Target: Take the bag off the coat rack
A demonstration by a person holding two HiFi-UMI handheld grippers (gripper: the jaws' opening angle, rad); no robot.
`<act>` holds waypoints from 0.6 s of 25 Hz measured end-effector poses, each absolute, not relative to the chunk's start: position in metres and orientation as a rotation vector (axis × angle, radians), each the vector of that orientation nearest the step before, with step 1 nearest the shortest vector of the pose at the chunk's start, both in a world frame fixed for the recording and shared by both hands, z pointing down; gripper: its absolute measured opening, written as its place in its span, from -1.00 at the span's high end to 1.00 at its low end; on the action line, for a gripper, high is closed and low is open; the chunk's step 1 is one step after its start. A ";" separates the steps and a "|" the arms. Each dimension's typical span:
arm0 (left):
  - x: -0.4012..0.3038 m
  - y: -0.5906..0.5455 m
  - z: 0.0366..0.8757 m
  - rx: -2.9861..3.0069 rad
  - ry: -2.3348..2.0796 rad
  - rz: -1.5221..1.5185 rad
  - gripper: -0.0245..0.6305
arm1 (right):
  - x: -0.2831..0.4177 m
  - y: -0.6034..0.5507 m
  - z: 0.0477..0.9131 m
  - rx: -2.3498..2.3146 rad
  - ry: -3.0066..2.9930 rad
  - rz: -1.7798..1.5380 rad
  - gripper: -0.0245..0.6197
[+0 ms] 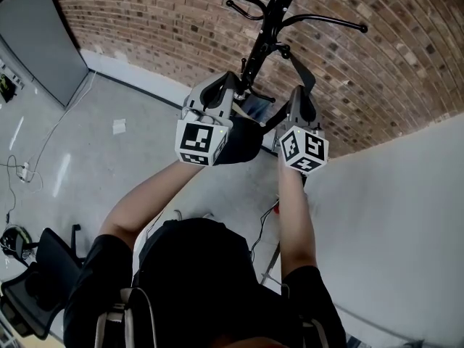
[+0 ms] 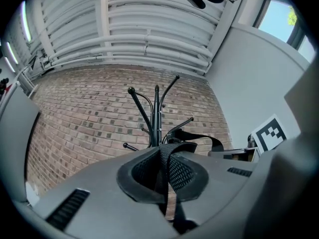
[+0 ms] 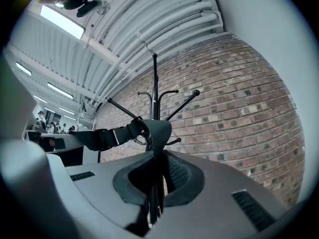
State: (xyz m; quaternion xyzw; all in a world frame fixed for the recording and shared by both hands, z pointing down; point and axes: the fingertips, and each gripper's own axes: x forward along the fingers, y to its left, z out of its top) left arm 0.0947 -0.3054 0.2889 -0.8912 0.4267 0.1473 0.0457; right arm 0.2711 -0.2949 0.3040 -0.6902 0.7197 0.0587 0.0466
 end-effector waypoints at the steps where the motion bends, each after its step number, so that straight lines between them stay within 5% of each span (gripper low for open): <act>1: 0.090 -0.304 0.287 -2.717 1.313 0.463 0.86 | 0.270 -0.290 0.302 -2.102 2.190 0.175 0.86; 15: 0.018 -0.296 0.285 -2.704 1.437 0.528 0.86 | 0.257 -0.245 0.295 -2.090 2.137 0.154 0.87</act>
